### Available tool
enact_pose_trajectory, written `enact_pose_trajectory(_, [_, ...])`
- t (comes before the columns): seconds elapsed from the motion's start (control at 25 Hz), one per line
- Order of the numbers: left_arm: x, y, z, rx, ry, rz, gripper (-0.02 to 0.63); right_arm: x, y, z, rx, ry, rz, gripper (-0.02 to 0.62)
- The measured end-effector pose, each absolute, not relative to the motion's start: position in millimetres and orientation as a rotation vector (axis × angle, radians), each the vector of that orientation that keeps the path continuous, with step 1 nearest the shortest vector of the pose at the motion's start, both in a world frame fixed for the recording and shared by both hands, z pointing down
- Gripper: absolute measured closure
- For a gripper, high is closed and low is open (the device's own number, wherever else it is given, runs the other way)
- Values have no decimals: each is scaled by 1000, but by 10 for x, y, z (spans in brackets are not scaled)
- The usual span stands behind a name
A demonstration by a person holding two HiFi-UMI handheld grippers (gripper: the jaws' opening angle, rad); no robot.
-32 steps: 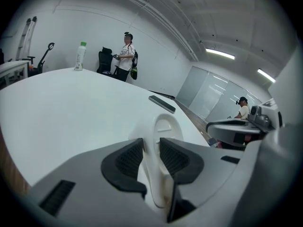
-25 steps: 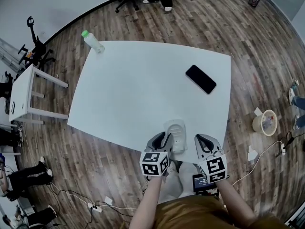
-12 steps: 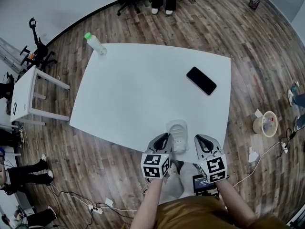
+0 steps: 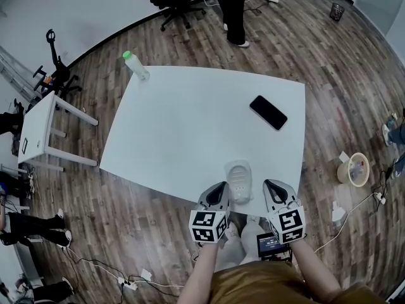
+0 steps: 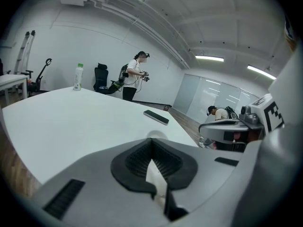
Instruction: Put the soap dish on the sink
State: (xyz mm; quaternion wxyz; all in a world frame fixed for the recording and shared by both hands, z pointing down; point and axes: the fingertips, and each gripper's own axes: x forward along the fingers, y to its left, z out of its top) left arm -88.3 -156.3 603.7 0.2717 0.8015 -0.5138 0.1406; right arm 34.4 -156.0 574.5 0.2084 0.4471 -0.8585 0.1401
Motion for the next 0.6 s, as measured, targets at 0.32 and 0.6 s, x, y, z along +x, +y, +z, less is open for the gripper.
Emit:
enact_pose_trajectory(0.32, [-1050, -1436, 5751, 2190, -1521, 345, 600, 389, -1491, 5506, 1289, -2418, 332, 587])
enact_pose_trajectory(0.6, [-1145, -1378, 5444, 2230, -1580, 294, 600, 390, -1411, 5317, 1305, -2464, 416, 588])
